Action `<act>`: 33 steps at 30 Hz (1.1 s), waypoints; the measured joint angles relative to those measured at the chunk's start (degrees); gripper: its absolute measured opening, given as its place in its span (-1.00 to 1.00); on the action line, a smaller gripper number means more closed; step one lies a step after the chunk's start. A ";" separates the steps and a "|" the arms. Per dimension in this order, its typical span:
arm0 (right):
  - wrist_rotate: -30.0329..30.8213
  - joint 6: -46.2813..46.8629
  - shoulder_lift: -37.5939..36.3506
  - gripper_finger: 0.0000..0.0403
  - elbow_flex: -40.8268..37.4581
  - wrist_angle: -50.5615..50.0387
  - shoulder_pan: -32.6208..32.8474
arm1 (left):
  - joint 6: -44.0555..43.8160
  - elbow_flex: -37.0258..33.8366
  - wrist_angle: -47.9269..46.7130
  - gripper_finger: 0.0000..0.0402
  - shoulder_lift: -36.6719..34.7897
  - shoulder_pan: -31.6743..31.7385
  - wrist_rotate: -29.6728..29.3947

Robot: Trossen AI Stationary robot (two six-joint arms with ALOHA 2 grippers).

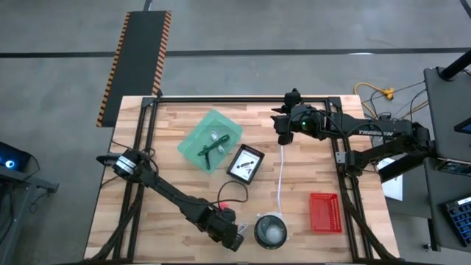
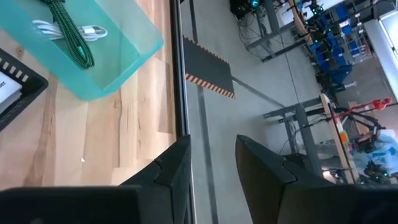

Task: Pick and place items into bin
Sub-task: Put the white charger cable into the green bin

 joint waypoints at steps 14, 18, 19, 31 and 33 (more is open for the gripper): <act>0.04 -0.27 0.00 -0.53 0.00 -0.02 -0.35 | -0.09 -1.52 -0.28 -0.26 0.18 -0.02 0.15; 0.06 -0.23 0.00 -0.54 0.00 -0.02 -0.33 | -0.09 -1.98 -0.10 -0.26 0.18 0.02 0.15; 0.06 -0.22 0.00 -0.54 0.00 -0.02 -0.33 | -0.09 -2.15 -0.17 -0.26 0.18 0.02 0.15; 0.11 -0.68 0.00 -0.61 0.00 -0.03 -0.33 | -1.23 -5.04 3.08 -0.57 0.18 0.04 4.98; 0.13 -0.68 0.00 -0.62 0.00 -0.02 -0.33 | -0.82 -5.04 3.15 -0.70 0.18 0.02 5.01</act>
